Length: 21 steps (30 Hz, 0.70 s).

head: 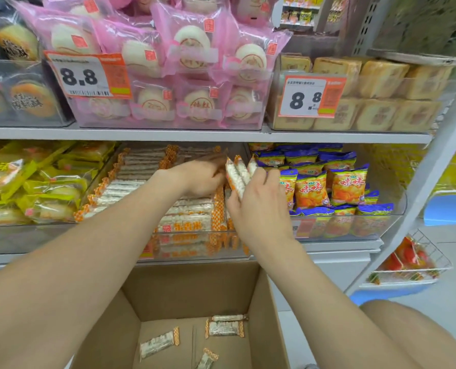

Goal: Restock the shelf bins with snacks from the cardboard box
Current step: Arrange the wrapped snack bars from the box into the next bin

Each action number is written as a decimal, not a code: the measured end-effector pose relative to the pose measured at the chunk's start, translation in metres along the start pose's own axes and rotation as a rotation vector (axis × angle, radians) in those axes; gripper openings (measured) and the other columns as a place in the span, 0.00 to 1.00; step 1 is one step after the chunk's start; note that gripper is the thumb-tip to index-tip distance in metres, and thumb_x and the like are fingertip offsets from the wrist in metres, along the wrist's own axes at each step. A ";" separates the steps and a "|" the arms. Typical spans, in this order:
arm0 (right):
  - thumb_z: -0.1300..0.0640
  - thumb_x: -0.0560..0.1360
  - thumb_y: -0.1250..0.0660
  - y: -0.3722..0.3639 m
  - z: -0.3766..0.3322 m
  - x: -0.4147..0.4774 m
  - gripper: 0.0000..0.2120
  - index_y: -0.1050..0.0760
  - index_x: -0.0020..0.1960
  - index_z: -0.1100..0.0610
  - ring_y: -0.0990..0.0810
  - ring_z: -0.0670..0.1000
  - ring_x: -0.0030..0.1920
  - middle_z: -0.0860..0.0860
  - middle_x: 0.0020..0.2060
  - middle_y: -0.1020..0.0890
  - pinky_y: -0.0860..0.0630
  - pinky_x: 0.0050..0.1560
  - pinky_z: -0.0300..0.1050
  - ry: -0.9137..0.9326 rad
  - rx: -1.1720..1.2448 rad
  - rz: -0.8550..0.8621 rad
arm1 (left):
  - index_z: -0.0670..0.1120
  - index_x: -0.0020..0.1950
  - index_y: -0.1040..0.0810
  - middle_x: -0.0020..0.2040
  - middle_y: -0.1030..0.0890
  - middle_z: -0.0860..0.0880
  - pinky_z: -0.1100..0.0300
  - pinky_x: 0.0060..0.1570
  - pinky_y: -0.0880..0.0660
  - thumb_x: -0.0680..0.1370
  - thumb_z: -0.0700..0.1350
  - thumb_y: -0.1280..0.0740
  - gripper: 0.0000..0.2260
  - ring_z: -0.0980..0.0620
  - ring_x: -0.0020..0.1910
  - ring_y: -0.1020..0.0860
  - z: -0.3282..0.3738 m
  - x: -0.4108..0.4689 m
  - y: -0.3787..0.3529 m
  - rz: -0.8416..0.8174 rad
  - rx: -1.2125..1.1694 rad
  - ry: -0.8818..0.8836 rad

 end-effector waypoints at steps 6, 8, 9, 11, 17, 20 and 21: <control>0.55 0.77 0.33 -0.045 -0.007 0.031 0.14 0.27 0.61 0.55 0.25 0.62 0.50 0.59 0.52 0.25 0.31 0.45 0.53 -0.049 -0.218 -0.122 | 0.56 0.79 0.40 0.83 0.38 0.51 0.34 0.76 0.46 0.84 0.63 0.52 0.25 0.46 0.82 0.40 -0.015 -0.002 -0.020 0.100 -0.022 0.054; 0.58 0.74 0.30 -0.053 -0.012 0.041 0.14 0.24 0.59 0.53 0.24 0.63 0.47 0.61 0.50 0.23 0.30 0.42 0.52 -0.023 -0.233 -0.093 | 0.57 0.80 0.40 0.83 0.38 0.53 0.33 0.76 0.48 0.86 0.61 0.51 0.23 0.48 0.82 0.41 -0.016 -0.002 -0.022 0.124 -0.027 0.067; 0.57 0.75 0.30 -0.056 -0.013 0.047 0.15 0.23 0.61 0.52 0.23 0.64 0.49 0.62 0.51 0.23 0.29 0.43 0.53 -0.002 -0.249 -0.101 | 0.57 0.80 0.41 0.83 0.38 0.53 0.34 0.76 0.48 0.86 0.60 0.51 0.23 0.49 0.82 0.42 -0.017 -0.002 -0.023 0.131 -0.034 0.069; 0.55 0.79 0.35 -0.067 -0.011 0.058 0.18 0.28 0.69 0.49 0.25 0.65 0.58 0.63 0.61 0.24 0.28 0.54 0.56 0.009 -0.270 -0.219 | 0.57 0.80 0.39 0.82 0.38 0.54 0.35 0.77 0.49 0.86 0.59 0.51 0.22 0.51 0.82 0.42 -0.018 -0.001 -0.024 0.148 -0.043 0.070; 0.48 0.79 0.38 -0.079 -0.003 0.064 0.29 0.38 0.78 0.52 0.30 0.64 0.67 0.62 0.70 0.28 0.34 0.62 0.59 0.199 -0.345 -0.295 | 0.57 0.78 0.36 0.81 0.34 0.52 0.35 0.77 0.49 0.86 0.56 0.51 0.21 0.50 0.81 0.40 -0.026 0.001 -0.027 0.172 -0.098 0.065; 0.45 0.81 0.41 -0.081 0.008 0.048 0.37 0.47 0.84 0.60 0.35 0.64 0.74 0.63 0.77 0.34 0.41 0.71 0.63 0.335 -0.418 -0.348 | 0.61 0.75 0.31 0.82 0.36 0.57 0.35 0.78 0.51 0.87 0.56 0.49 0.18 0.51 0.82 0.42 -0.024 -0.001 -0.025 0.213 -0.137 0.028; 0.45 0.82 0.41 -0.081 0.012 0.046 0.38 0.50 0.84 0.62 0.37 0.63 0.76 0.63 0.78 0.35 0.44 0.74 0.64 0.361 -0.420 -0.361 | 0.62 0.74 0.29 0.83 0.38 0.58 0.36 0.78 0.53 0.87 0.56 0.49 0.18 0.51 0.83 0.43 -0.024 -0.001 -0.025 0.205 -0.153 0.026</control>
Point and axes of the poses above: each hand's wrist, its own x-axis towards the middle knuckle, its own y-axis out of the back of the hand, z = x × y, the point moved 5 cm from there along x, towards the middle knuckle
